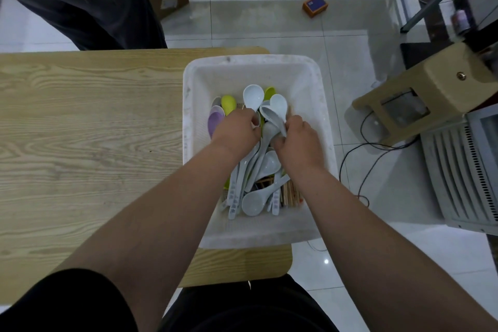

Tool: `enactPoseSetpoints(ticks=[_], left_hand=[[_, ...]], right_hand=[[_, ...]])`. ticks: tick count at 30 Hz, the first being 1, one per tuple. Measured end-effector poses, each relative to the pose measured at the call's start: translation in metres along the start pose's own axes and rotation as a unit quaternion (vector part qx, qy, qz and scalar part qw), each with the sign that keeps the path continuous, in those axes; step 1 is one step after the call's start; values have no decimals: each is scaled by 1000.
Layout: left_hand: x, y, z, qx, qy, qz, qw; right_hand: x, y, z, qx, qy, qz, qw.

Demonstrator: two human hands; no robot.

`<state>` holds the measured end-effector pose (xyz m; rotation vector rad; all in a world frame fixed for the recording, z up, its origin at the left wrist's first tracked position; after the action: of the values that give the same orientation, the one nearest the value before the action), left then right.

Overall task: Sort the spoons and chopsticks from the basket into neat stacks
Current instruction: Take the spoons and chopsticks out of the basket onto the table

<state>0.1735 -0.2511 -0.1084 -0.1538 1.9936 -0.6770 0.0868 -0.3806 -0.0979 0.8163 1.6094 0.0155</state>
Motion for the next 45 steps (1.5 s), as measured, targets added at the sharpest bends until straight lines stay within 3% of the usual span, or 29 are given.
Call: enactPoseSetpoints(ticks=[7,9,13,17,20,24,31,39,42,45], left_hand=[[14,-22,-10,28,40,-24,999],[19,-25,-14,10,60,-111,992],[38,-16,-22,-123,95,-399,904],[49,-12,-37,-170,94,-491,849],[50,-12,-59,-200,77,-591,777],[33,-15,-99,-185,83,-649,733],[-13,19,-190,-182,-17,-638,748],[-28,80,-308,-208,-177,-670,690],[-35,104,-346,-202,-198,-673,683],[-44,130,-376,-204,-206,-651,701]], right_hand=[[-26,-7,-12,20,-28,119,992],[-28,-8,-13,25,-27,130,991],[-24,-10,-21,37,-7,173,984],[-20,-16,-35,72,-2,253,965],[-27,-12,-49,72,-2,304,950],[-38,8,-76,40,39,343,938],[-22,60,-135,-35,165,353,920],[23,131,-212,-136,312,296,892],[40,152,-244,-130,360,289,877],[62,168,-269,-102,393,294,865]])
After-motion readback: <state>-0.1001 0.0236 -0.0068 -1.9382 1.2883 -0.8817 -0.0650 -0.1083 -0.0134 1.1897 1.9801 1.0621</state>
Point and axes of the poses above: each hand's wrist, its own z-axis towards the middle knuckle, its own x-axis out of the palm, y = z × x, the point moved 7 cm from there along z, towards the middle knuckle, and after that the axes turned 1 degree about y, right-handed, at the moved point
